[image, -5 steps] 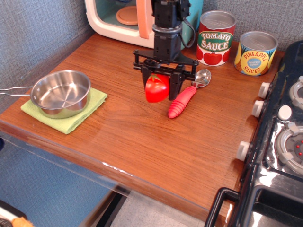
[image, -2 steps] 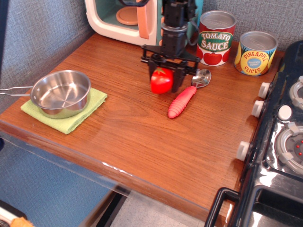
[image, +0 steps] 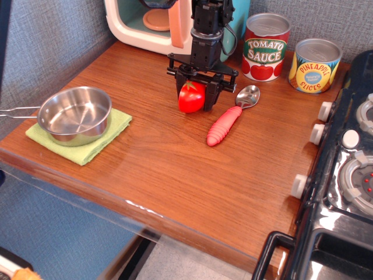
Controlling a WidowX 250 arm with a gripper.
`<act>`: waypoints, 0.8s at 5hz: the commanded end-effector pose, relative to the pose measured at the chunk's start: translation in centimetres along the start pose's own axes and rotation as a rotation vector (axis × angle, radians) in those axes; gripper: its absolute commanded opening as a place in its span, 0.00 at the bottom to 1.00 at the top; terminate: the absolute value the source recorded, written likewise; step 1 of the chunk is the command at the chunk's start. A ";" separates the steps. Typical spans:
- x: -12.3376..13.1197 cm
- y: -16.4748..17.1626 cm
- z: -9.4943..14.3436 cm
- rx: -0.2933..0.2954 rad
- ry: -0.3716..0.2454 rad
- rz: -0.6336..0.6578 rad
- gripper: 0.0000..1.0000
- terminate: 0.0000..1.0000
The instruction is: Put the tomato to the left of the spoon.
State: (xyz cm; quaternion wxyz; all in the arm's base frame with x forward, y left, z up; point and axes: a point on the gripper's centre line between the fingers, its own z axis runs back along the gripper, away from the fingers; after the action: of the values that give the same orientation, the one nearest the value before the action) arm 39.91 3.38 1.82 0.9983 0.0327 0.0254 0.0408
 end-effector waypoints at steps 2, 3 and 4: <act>-0.6 0.7 4.7 -0.029 -0.091 -0.016 1.00 0.00; -1.1 1.4 8.3 -0.090 -0.165 0.016 1.00 0.00; -2.0 2.0 10.2 -0.110 -0.211 0.013 1.00 0.00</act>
State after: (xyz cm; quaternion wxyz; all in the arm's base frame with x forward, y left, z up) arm 38.57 3.99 9.53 0.9978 -0.0238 -0.0469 0.0407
